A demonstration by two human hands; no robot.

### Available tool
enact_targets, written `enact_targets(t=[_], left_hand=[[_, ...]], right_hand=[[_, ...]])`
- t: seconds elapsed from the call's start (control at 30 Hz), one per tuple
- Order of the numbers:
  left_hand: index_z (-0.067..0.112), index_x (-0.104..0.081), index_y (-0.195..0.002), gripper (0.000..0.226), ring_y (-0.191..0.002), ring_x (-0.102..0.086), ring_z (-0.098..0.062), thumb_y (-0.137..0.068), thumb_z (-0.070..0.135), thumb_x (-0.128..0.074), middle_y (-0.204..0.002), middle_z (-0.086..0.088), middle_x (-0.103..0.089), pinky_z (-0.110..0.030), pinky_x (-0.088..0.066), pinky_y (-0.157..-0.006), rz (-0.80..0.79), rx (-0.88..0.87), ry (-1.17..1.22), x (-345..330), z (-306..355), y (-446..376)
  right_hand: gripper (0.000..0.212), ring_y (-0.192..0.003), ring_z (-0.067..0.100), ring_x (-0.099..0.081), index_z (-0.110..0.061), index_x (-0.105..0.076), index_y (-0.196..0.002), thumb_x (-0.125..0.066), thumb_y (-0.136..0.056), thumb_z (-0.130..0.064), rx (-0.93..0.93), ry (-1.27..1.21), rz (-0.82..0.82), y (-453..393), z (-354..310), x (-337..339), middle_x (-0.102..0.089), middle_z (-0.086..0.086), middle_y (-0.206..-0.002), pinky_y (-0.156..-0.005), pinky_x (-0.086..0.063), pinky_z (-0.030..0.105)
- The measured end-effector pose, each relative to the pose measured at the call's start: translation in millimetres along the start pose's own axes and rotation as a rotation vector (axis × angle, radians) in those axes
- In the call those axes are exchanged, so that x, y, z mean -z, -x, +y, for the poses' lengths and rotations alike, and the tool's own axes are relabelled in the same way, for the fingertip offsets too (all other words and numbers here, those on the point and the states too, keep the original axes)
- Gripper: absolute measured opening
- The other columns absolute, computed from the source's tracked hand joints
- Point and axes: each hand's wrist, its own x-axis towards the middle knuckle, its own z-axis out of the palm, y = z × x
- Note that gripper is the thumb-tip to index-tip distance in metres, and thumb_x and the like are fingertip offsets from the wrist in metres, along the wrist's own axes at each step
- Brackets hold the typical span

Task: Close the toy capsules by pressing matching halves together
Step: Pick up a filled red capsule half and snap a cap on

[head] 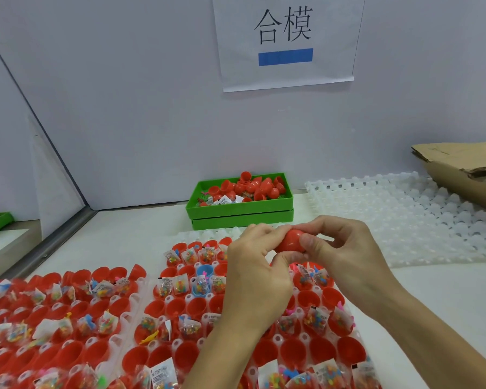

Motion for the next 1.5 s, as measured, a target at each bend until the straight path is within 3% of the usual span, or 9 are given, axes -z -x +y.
enact_targets(t=[0.13,0.4,0.53,0.67,0.8,0.97,1.1,1.3,1.5], left_hand=[[0.025,-0.072,-0.111,0.026,-0.09,-0.066,-0.004,-0.086,0.023,-0.068,-0.092,0.016,-0.067,-0.021,-0.057,-0.076,-0.081,0.071,0.118,2,6,-1],[0.022,-0.066,-0.101,0.018,-0.097,-0.066,-0.009,-0.086,0.015,-0.074,-0.097,0.006,-0.07,-0.014,-0.053,-0.072,-0.143,0.316,0.447,7,3,-5],[0.021,-0.065,-0.101,0.024,-0.092,-0.068,-0.008,-0.084,0.008,-0.076,-0.096,0.004,-0.07,-0.013,-0.054,-0.065,-0.096,0.3,0.475,11,1,-6],[0.024,-0.066,-0.1,0.024,-0.088,-0.07,-0.008,-0.084,0.008,-0.075,-0.093,0.012,-0.07,-0.015,-0.054,-0.073,-0.063,0.265,0.399,13,-3,-7],[0.024,-0.07,-0.102,0.012,-0.075,-0.07,-0.011,-0.091,0.019,-0.066,-0.083,0.006,-0.072,-0.02,-0.055,-0.068,-0.09,0.321,0.458,15,-5,-8],[0.021,-0.054,-0.119,0.039,-0.065,-0.063,-0.008,-0.085,0.038,-0.064,-0.074,0.002,-0.071,-0.019,-0.052,-0.063,-0.287,0.383,0.541,17,-6,-7],[0.022,-0.057,-0.114,0.031,-0.069,-0.064,-0.017,-0.094,0.046,-0.055,-0.079,-0.002,-0.07,-0.031,-0.055,-0.068,-0.236,0.394,0.574,16,-6,-8],[0.034,-0.058,-0.117,0.037,-0.099,-0.063,-0.009,-0.087,0.016,-0.067,-0.108,0.017,-0.064,-0.025,-0.057,-0.075,-0.119,0.228,0.374,16,-6,-8],[0.027,-0.066,-0.116,0.042,-0.109,-0.065,-0.007,-0.08,0.008,-0.079,-0.11,0.013,-0.07,-0.02,-0.055,-0.085,-0.097,0.202,0.434,15,-1,-8]], right_hand=[[0.023,-0.083,0.026,-0.073,-0.017,-0.077,-0.084,-0.072,-0.069,-0.034,-0.062,-0.169,-0.042,-3,-1,2,-0.075,0.011,-0.089,-0.071,-0.058,0.027],[0.034,-0.07,0.026,-0.07,-0.002,-0.068,-0.096,-0.066,-0.077,-0.03,-0.151,-0.374,-0.088,-5,-4,4,-0.07,0.021,-0.088,-0.066,-0.058,0.03],[0.035,-0.076,0.028,-0.07,-0.006,-0.069,-0.099,-0.065,-0.077,-0.032,-0.155,-0.263,-0.027,-5,-5,6,-0.07,0.016,-0.091,-0.066,-0.056,0.031],[0.011,-0.083,0.02,-0.073,-0.016,-0.069,-0.1,-0.064,-0.091,-0.012,-0.024,0.012,0.026,-2,-6,5,-0.074,0.002,-0.09,-0.067,-0.058,0.029],[0.04,-0.092,0.018,-0.069,-0.03,-0.069,-0.108,-0.072,-0.084,0.002,0.161,0.182,-0.072,2,-7,4,-0.07,-0.004,-0.098,-0.072,-0.06,0.032],[0.047,-0.094,0.019,-0.068,-0.031,-0.072,-0.112,-0.077,-0.079,0.002,0.253,0.257,-0.14,4,-4,0,-0.071,-0.008,-0.101,-0.071,-0.059,0.031],[0.038,-0.087,0.016,-0.072,-0.029,-0.073,-0.106,-0.077,-0.079,-0.003,0.196,0.158,-0.037,3,-2,-2,-0.075,-0.006,-0.093,-0.073,-0.059,0.025],[0.031,-0.084,0.021,-0.075,-0.022,-0.075,-0.105,-0.068,-0.078,-0.034,0.064,-0.043,0.029,2,-5,-4,-0.077,0.002,-0.093,-0.071,-0.058,0.022],[0.039,-0.092,0.037,-0.072,0.004,-0.072,-0.102,-0.053,-0.091,-0.029,-0.27,-0.563,-0.14,7,-12,-22,-0.07,0.032,-0.101,-0.075,-0.06,0.031]])
